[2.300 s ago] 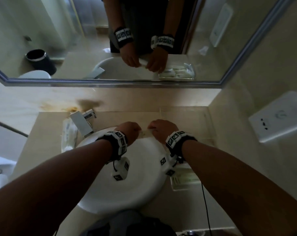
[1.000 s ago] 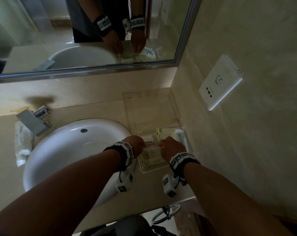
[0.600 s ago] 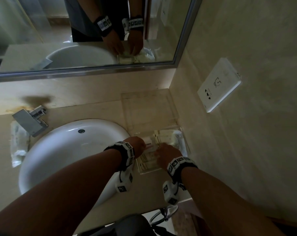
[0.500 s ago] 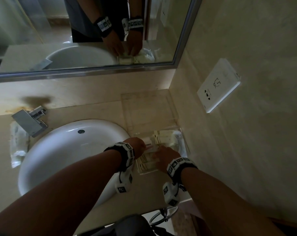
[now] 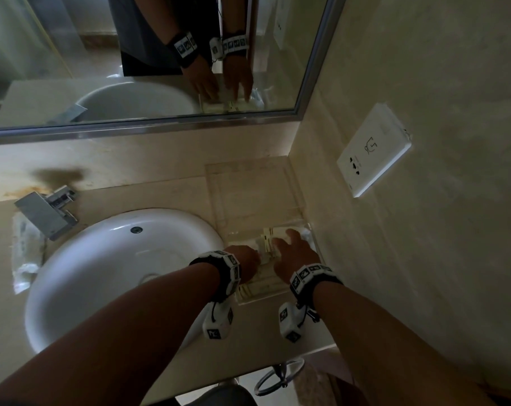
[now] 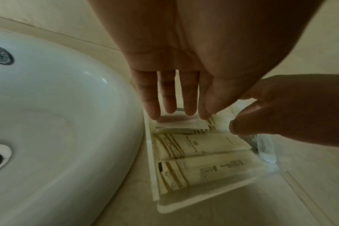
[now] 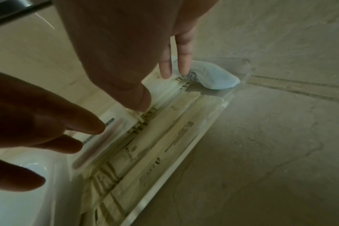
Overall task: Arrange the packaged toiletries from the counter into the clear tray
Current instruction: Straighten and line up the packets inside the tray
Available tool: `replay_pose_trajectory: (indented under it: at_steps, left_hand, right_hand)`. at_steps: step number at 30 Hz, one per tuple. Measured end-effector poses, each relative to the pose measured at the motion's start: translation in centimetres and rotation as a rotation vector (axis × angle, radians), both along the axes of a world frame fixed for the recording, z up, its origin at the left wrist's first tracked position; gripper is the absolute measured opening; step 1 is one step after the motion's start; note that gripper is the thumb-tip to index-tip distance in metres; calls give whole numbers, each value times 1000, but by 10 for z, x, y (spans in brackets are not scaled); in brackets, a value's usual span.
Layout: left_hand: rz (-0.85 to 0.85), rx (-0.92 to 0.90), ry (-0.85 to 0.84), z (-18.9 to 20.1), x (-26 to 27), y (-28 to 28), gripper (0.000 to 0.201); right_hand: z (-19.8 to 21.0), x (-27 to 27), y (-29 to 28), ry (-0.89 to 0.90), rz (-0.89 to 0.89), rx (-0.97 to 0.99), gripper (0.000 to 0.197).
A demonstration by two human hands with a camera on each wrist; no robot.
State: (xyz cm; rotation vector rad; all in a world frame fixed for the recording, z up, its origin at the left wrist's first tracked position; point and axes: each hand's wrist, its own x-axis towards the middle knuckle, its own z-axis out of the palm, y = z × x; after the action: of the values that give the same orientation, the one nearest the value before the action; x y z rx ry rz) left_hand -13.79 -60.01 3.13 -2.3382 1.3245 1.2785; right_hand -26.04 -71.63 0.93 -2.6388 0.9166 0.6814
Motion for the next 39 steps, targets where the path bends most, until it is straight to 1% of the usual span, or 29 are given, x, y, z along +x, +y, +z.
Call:
replay_pose_trajectory:
  at_steps: [2,4,5,8,11,15,20,24,29,33,36,37,38,39]
  left_hand:
    - [-33,22,25,-8,-5,2,45]
    - [-82,52,16,-13,-9,5,48]
    - [-100,55,5,-16,-13,-4,48]
    - [-114,32,-43,-9,-14,-3,49]
    - [-94,-30,-91,-8,-11,-3,56]
    - [-62,-10,-88,-6,-6,-3,62]
    - [17,-102,-100,-3,7,3,51]
    - [-36,-60,-146,-3,15,1,66]
    - [-49,-66,-85,-11,17,-7,68]
    - [-26,-41,-109,-18,17,-13,69]
    - [62,5,-69,-13,12,-20,67]
    - [61,30,-75,-23,12,-19,69]
    - [42,51,-86,-42,15,-20,76]
    - [8,53,-81,-74,21,-26,87]
  right_hand:
    - [-3,0,0,33,23,51,66]
    - [-6,0,-2,88,67,56,70]
    - [-11,-4,-12,101,76,53,71]
    - [-8,-1,-12,114,93,57,71]
    - [-9,1,-10,103,118,45,68]
    - [-6,-1,-8,92,108,62,66]
    - [3,3,-7,86,81,45,66]
    - [3,8,-7,111,36,86,70]
    - [-4,8,-5,145,56,96,72]
    - [-7,8,-4,133,60,95,71]
    - [-9,10,-7,146,61,119,72]
    - [-10,10,-7,147,60,126,73]
    - [-11,10,-7,144,59,131,75]
    - [-11,10,-7,135,58,134,76]
